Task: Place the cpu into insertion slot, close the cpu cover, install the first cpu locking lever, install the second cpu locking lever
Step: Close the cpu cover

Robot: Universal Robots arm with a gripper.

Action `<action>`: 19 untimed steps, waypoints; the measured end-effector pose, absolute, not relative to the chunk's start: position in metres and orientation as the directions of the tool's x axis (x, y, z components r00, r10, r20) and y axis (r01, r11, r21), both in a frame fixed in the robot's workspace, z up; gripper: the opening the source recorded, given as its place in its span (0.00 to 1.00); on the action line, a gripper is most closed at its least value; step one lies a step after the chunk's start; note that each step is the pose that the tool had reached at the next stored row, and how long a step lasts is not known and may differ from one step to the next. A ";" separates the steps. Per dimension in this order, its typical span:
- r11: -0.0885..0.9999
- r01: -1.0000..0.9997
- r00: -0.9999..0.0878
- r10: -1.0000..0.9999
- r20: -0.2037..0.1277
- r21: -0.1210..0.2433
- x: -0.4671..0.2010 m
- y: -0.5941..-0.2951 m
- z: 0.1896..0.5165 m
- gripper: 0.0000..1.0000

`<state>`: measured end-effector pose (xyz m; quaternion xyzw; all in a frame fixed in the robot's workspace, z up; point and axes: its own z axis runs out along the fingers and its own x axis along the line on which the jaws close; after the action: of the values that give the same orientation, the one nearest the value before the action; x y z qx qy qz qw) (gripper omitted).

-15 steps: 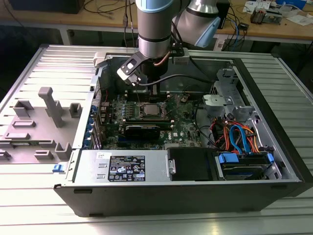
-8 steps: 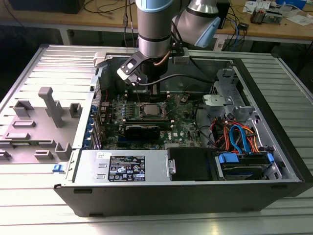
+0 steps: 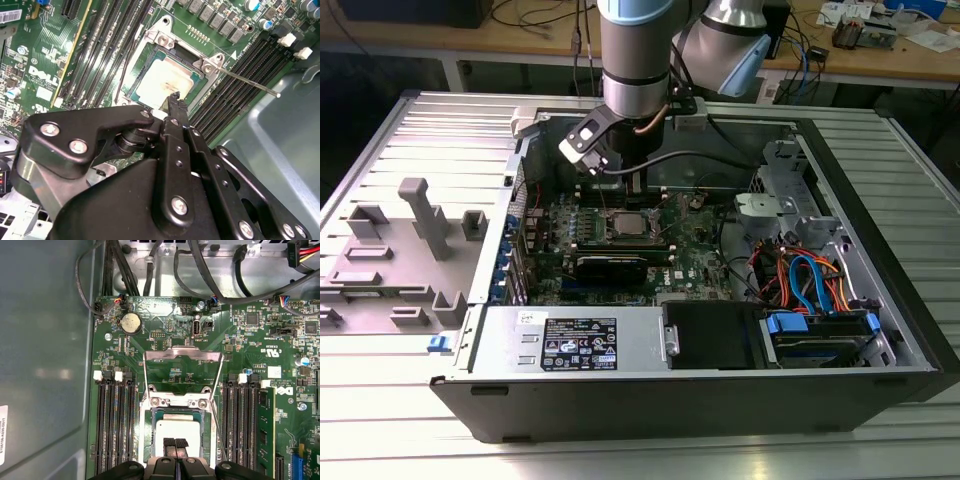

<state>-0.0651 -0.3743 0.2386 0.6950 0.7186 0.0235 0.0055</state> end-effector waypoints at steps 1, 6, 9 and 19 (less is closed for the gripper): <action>0.033 0.999 -0.034 0.999 0.025 0.042 -0.065 -0.374 0.240 0.11; 0.033 0.999 -0.034 0.999 0.025 0.042 -0.065 -0.374 0.244 0.11; 0.033 0.999 -0.034 0.999 0.022 0.042 -0.065 -0.374 0.244 0.11; 0.033 0.999 -0.034 0.999 0.022 0.041 -0.065 -0.374 0.246 0.11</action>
<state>-0.0652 -0.3742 0.2460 0.6950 0.7187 0.0226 0.0065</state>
